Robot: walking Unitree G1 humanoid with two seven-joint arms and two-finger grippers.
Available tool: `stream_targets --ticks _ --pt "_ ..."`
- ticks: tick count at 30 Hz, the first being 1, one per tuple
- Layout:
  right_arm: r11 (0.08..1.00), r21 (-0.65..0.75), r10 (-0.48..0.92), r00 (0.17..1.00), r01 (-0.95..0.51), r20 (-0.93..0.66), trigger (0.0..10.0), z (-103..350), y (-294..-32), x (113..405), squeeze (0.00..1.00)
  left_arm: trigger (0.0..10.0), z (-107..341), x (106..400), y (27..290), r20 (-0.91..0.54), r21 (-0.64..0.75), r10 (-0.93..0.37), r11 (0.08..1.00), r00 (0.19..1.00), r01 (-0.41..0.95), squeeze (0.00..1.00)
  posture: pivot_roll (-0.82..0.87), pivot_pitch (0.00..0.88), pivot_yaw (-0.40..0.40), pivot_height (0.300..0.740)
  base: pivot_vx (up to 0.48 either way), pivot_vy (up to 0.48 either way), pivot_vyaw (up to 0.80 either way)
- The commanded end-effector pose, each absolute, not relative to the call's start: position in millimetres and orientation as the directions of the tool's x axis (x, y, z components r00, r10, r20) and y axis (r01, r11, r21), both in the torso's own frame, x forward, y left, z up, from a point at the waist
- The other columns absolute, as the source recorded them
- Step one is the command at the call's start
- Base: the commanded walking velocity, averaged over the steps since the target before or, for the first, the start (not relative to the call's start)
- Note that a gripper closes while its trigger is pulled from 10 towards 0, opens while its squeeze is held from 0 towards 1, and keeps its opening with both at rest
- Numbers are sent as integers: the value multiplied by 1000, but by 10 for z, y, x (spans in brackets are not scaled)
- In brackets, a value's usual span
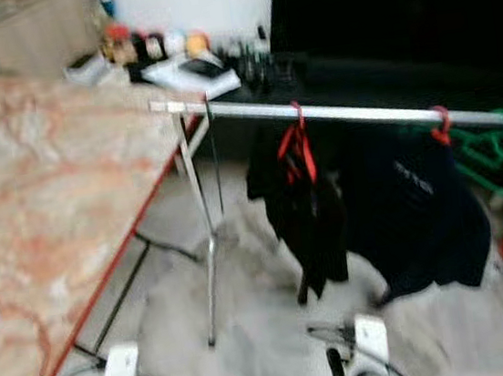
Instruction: Hang hanger
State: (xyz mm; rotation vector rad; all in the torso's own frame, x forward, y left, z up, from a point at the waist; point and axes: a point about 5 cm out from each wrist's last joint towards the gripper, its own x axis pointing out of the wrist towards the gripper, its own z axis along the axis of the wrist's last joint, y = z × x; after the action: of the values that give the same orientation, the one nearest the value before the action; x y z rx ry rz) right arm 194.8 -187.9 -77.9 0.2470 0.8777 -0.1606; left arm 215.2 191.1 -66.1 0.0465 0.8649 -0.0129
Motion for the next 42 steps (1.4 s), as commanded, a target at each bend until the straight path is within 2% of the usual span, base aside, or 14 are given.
stream_targets --ticks 1,8,12,16,24,30,35,38,42 --pt "960 122 -63 622 250 -781 10000 -784 -1985 1907 0 10000 -677 2146 1837 -770 19 -15 999 638 46 0 112 0 -22 740 379 0 0" --pt "966 124 -52 644 225 -763 10000 -767 -1984 1929 0 10000 -680 2140 1838 -769 19 -10 999 639 40 0 103 0 -23 740 364 0 0" --pt "970 128 -45 665 208 -745 10000 -749 -1985 1949 0 10000 -683 2135 1843 -771 22 -7 999 637 38 0 93 0 -26 740 0 0 0" --pt "977 158 -17 796 141 -605 10000 -507 -1867 2327 0 10000 -694 2117 1839 -775 19 -9 999 632 37 0 83 0 -32 740 0 0 0" --pt "983 152 -11 852 106 -523 10000 -457 -1884 2319 0 10000 -708 2093 1835 -779 20 -6 999 627 33 0 84 0 -41 740 0 0 0" --pt "989 138 6 918 53 -397 10000 -329 -1875 2366 0 10000 -713 2084 1845 -780 25 1 999 626 30 0 81 0 -43 740 0 0 0" --pt "992 123 5 956 33 -294 10000 -132 -1888 2557 0 10000 -715 2079 1850 -781 27 2 999 625 30 0 79 0 -40 740 0 0 0" --pt "991 130 29 981 -4 -190 10000 138 -1806 2835 0 10000 -715 2077 1855 -781 31 6 999 625 29 0 84 0 -40 740 0 0 0" --pt "992 114 69 989 -54 -130 10000 334 -1721 3020 0 10000 -716 2076 1858 -781 32 9 999 625 25 0 89 0 -34 740 0 0 0"
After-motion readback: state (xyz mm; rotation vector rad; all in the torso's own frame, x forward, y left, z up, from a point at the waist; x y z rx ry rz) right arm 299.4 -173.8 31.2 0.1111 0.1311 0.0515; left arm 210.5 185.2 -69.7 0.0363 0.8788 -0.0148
